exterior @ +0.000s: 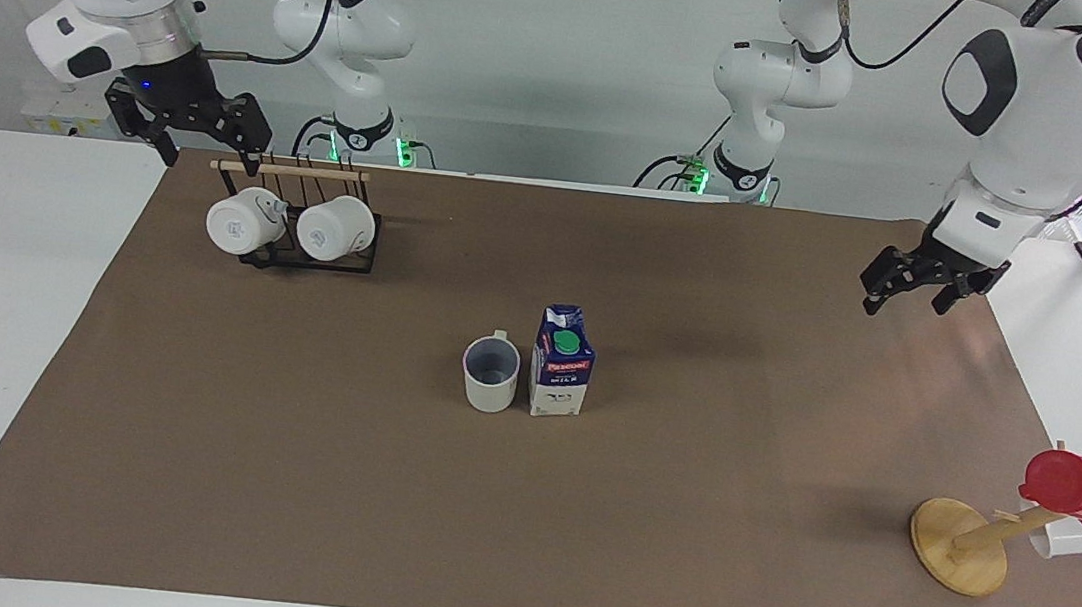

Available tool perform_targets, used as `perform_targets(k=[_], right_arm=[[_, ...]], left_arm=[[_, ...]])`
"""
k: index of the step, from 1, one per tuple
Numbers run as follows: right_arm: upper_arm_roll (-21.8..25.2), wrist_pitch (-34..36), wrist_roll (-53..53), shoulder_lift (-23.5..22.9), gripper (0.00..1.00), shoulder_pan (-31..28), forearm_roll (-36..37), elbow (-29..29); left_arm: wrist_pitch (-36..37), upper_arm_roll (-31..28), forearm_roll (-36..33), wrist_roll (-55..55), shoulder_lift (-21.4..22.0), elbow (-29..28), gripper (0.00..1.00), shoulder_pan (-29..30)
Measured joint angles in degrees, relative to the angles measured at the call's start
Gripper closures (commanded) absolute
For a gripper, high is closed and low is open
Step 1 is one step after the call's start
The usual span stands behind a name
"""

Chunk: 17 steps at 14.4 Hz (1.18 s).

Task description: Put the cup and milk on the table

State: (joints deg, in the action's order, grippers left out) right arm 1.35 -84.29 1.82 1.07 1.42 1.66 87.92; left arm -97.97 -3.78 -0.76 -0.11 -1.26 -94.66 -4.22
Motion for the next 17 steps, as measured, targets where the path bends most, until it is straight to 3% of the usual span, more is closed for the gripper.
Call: perform_targets(k=[5, 17], right_arm=[[0.0, 0.0, 0.0, 0.0, 0.00, 0.0, 0.0, 0.0], [0.0, 0.0, 0.0, -0.1, 0.00, 0.0, -0.2, 0.1]], left_arm=[[7.9, 0.0, 0.0, 3.6, -0.1, 6.0, 0.00, 3.3], [9.2, 1.4, 0.8, 3.6, -0.7, 6.3, 0.00, 4.0]])
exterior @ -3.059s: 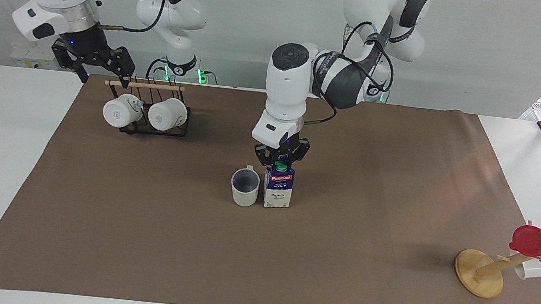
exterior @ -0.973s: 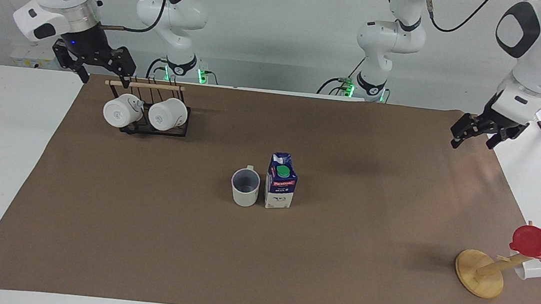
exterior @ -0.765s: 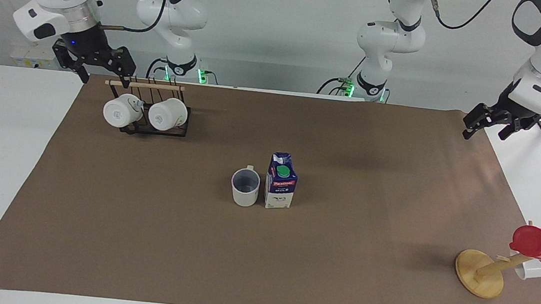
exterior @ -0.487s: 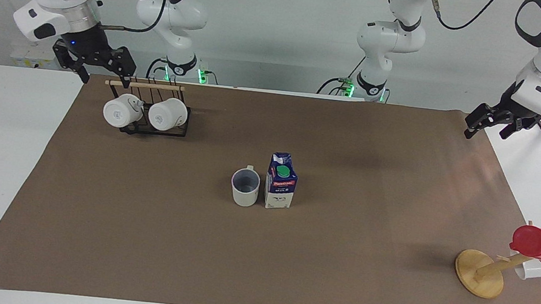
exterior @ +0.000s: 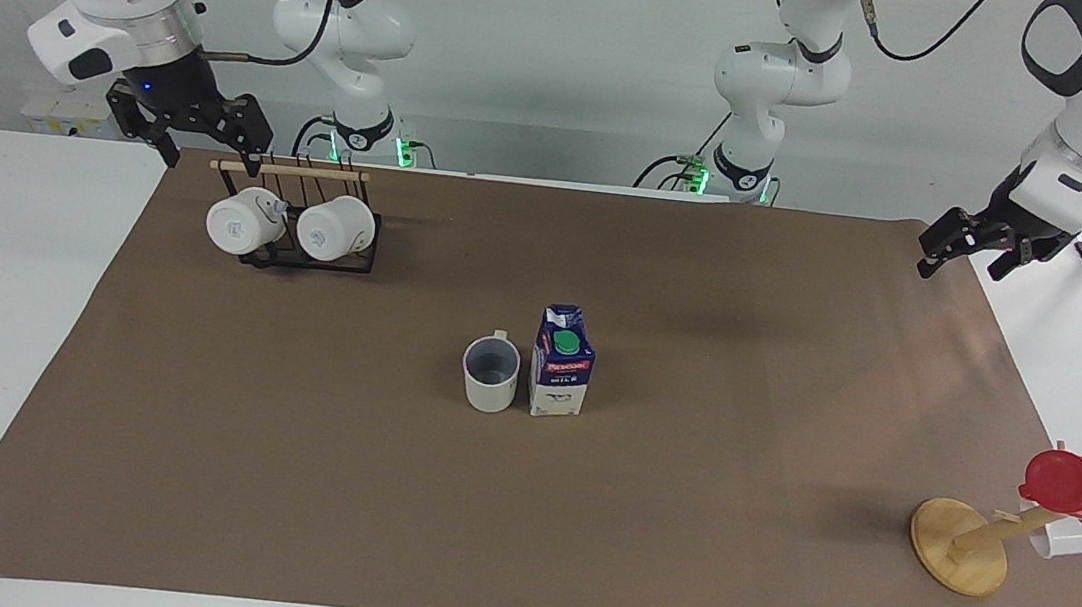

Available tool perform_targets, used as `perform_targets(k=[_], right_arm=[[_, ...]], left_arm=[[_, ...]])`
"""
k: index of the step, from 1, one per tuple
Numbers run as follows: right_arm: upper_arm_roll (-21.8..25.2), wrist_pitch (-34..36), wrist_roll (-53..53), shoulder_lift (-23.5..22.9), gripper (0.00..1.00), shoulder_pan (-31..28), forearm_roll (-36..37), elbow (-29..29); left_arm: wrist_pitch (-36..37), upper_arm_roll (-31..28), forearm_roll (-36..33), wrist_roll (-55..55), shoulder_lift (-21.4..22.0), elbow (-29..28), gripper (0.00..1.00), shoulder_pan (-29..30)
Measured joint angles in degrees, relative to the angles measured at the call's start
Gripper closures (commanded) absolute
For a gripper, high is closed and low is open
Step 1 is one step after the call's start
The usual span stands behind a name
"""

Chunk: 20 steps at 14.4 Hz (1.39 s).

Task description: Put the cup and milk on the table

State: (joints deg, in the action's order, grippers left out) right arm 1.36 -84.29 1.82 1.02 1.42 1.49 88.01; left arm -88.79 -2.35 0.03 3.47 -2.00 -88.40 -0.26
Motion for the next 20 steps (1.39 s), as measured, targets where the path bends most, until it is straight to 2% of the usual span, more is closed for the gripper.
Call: perform_targets(k=[6, 20], right_arm=[[0.0, 0.0, 0.0, 0.0, 0.00, 0.0, 0.0, 0.0], [0.0, 0.0, 0.0, 0.0, 0.00, -0.1, 0.0, 0.0]], left_arm=[[0.2, 2.9, 0.0, -3.6, 1.6, -2.1, 0.00, 0.0], [-0.3, 2.9, 0.0, -1.9, 2.7, -3.9, 0.00, 0.6]])
